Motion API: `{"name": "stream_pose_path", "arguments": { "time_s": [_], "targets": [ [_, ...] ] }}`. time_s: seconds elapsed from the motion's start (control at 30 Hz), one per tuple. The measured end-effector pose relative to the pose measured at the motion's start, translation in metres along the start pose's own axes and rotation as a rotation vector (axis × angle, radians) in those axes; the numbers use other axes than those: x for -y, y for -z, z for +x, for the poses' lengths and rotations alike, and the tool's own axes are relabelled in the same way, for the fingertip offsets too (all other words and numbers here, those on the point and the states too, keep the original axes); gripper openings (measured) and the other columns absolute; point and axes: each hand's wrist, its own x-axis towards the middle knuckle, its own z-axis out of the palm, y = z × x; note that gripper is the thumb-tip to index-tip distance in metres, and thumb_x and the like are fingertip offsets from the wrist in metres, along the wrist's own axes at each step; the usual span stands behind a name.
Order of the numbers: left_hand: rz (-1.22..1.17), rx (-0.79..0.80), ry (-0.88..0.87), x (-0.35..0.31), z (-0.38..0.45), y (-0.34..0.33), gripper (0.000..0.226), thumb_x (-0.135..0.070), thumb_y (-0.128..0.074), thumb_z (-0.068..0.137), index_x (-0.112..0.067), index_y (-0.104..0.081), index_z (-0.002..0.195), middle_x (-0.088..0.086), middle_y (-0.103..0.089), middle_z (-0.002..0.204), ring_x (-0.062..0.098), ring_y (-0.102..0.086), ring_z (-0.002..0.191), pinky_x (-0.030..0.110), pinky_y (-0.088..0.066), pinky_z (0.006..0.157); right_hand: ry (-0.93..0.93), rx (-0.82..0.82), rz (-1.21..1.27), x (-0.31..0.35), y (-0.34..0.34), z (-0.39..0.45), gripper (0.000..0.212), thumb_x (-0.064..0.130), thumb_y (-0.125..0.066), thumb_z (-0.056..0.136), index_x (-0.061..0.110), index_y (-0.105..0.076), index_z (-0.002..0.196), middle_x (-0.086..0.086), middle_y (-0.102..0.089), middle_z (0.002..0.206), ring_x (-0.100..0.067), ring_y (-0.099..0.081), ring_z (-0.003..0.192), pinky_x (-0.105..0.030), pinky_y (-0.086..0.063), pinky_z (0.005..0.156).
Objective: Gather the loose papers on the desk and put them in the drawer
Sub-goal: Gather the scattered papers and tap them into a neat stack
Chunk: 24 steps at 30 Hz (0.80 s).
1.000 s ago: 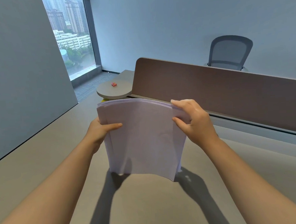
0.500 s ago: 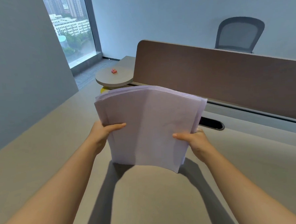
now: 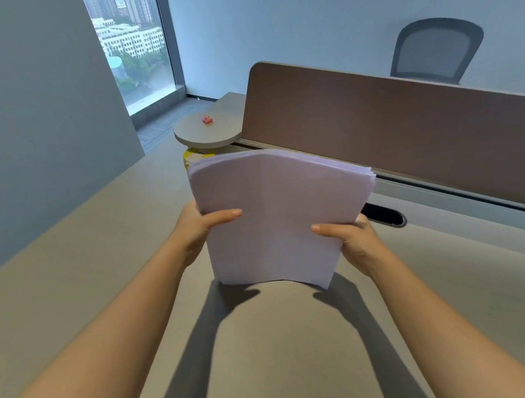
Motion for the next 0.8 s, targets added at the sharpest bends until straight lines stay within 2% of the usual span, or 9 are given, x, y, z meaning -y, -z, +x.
{"name": "stream_pose_path", "arguments": {
  "time_s": [0.1, 0.17, 0.23, 0.37, 0.43, 0.53, 0.6, 0.7, 0.8],
  "targets": [
    [-0.017, -0.040, -0.027, -0.006, 0.004, -0.003, 0.046, -0.013, -0.071, 0.050, -0.026, -0.057, 0.092, -0.001, -0.064, 0.095, 0.017, -0.061, 0.091, 0.032, -0.052, 0.079, 0.020, -0.002, 0.022, 0.006, -0.001, 0.005, 0.031, -0.012, -0.066, 0.069, 0.018, -0.066, 0.077, 0.011, -0.074, 0.064, -0.008, -0.069, 0.065, -0.024, -0.058, 0.067],
    [0.003, -0.045, -0.045, -0.008, 0.005, 0.004, 0.042, -0.014, -0.067, 0.054, -0.025, -0.057, 0.093, 0.000, -0.062, 0.095, 0.018, -0.059, 0.093, 0.033, -0.050, 0.082, 0.035, -0.017, -0.009, 0.009, 0.006, 0.005, 0.031, -0.013, -0.065, 0.070, 0.017, -0.065, 0.076, 0.014, -0.072, 0.058, -0.005, -0.066, 0.063, -0.018, -0.056, 0.062],
    [0.038, -0.031, -0.020, -0.005, 0.003, 0.008, 0.045, -0.015, -0.066, 0.055, -0.022, -0.056, 0.098, 0.000, -0.062, 0.095, 0.018, -0.058, 0.094, 0.033, -0.049, 0.083, 0.030, -0.008, -0.066, 0.007, 0.011, 0.003, 0.032, -0.014, -0.063, 0.070, 0.017, -0.064, 0.076, 0.015, -0.071, 0.058, -0.002, -0.065, 0.063, -0.019, -0.052, 0.063],
    [-0.025, -0.017, 0.024, 0.007, 0.003, -0.006, 0.045, -0.002, -0.070, 0.060, -0.014, -0.059, 0.102, -0.001, -0.064, 0.091, 0.014, -0.064, 0.083, 0.028, -0.054, 0.076, -0.040, -0.065, -0.014, -0.003, -0.001, 0.001, 0.028, -0.011, -0.065, 0.071, 0.016, -0.063, 0.077, 0.001, -0.068, 0.078, -0.015, -0.063, 0.072, -0.027, -0.052, 0.072],
    [-0.034, -0.045, 0.020, 0.002, 0.005, -0.012, 0.039, 0.003, -0.069, 0.067, -0.014, -0.058, 0.100, 0.000, -0.064, 0.090, 0.014, -0.064, 0.080, 0.030, -0.055, 0.075, -0.036, -0.124, 0.026, 0.002, -0.006, 0.005, 0.025, -0.008, -0.067, 0.071, 0.014, -0.062, 0.081, -0.001, -0.065, 0.083, -0.018, -0.061, 0.076, -0.029, -0.052, 0.072],
    [-0.035, -0.066, -0.019, -0.007, 0.012, -0.007, 0.034, -0.004, -0.069, 0.062, -0.021, -0.058, 0.089, -0.001, -0.064, 0.088, 0.014, -0.062, 0.082, 0.030, -0.053, 0.075, 0.005, -0.099, 0.012, 0.013, 0.001, 0.008, 0.026, -0.009, -0.066, 0.072, 0.016, -0.063, 0.081, 0.000, -0.065, 0.081, -0.016, -0.062, 0.075, -0.026, -0.051, 0.067],
    [0.001, -0.030, -0.012, 0.001, 0.012, -0.003, 0.034, -0.011, -0.066, 0.057, -0.024, -0.059, 0.087, -0.007, -0.071, 0.080, 0.010, -0.066, 0.077, 0.025, -0.055, 0.071, -0.001, -0.062, -0.045, 0.010, 0.005, 0.004, 0.029, -0.011, -0.064, 0.072, 0.017, -0.063, 0.077, -0.001, -0.064, 0.079, -0.016, -0.061, 0.075, -0.025, -0.051, 0.068],
    [-0.029, -0.060, 0.046, 0.028, 0.008, -0.006, 0.037, 0.000, -0.070, 0.058, -0.015, -0.062, 0.090, -0.014, -0.073, 0.061, 0.003, -0.068, 0.064, 0.020, -0.056, 0.066, -0.074, -0.093, -0.052, -0.009, 0.000, -0.003, 0.028, -0.012, -0.064, 0.071, 0.016, -0.063, 0.075, -0.003, -0.064, 0.079, -0.023, -0.060, 0.080, -0.028, -0.050, 0.070],
    [-0.048, -0.091, 0.053, 0.030, 0.013, -0.005, 0.034, 0.001, -0.071, 0.055, -0.016, -0.063, 0.084, -0.014, -0.073, 0.062, 0.002, -0.067, 0.064, 0.021, -0.056, 0.068, -0.106, -0.145, 0.014, -0.009, -0.004, 0.001, 0.027, -0.010, -0.065, 0.072, 0.017, -0.063, 0.074, -0.001, -0.065, 0.080, -0.019, -0.061, 0.074, -0.031, -0.051, 0.072]
  ]
}}
